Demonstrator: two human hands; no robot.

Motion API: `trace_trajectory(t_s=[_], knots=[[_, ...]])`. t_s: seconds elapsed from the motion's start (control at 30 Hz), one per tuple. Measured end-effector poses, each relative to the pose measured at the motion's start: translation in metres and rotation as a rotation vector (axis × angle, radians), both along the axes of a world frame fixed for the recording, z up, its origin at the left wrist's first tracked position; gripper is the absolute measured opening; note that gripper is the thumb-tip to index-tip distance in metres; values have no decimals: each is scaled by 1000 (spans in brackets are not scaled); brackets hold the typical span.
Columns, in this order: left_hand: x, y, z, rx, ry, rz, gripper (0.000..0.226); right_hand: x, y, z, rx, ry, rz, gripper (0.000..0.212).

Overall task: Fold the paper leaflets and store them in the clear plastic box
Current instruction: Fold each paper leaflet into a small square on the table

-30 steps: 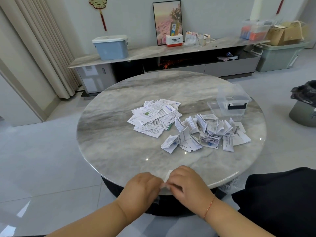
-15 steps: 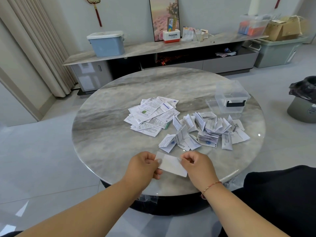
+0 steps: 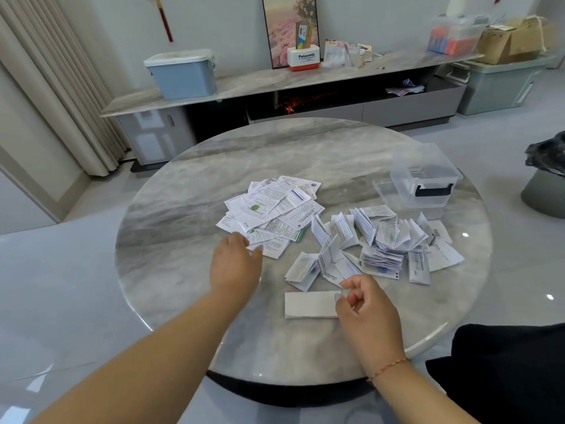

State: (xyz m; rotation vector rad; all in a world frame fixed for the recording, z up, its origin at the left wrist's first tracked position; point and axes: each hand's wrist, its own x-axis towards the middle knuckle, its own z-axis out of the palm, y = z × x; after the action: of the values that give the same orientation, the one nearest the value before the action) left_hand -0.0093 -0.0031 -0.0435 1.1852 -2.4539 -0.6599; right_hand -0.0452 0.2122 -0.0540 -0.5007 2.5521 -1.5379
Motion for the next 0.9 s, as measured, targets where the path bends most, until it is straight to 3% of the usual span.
trace_trajectory(t_s=[0.23,0.4,0.5,0.57,0.67,0.8,0.9], knots=[[-51,-56,-4,-64,-126,-95,42,-2,-10,-4,-55,-63,9,23],[-84,-64,-4,-94,-106,-173,45,-1,-17,-9,-23,-68,30,25],[-98,-71,-4,-53,-212,-172,56,2,-22,-8,-18,-99,56,24],[-106,-75,-2,-24,-306,-131,46,0,-24,-10,-23,-109,54,24],[-109,-76,1,-169,-382,-124,26,-5,-22,-14,-19,-100,29,24],[-96,-77,-4,-349,-323,-246,30,-8,-20,-17,-8,-99,28,24],[-79,-76,-4,-271,-201,-271,35,-5,-19,-15,-29,-92,51,24]])
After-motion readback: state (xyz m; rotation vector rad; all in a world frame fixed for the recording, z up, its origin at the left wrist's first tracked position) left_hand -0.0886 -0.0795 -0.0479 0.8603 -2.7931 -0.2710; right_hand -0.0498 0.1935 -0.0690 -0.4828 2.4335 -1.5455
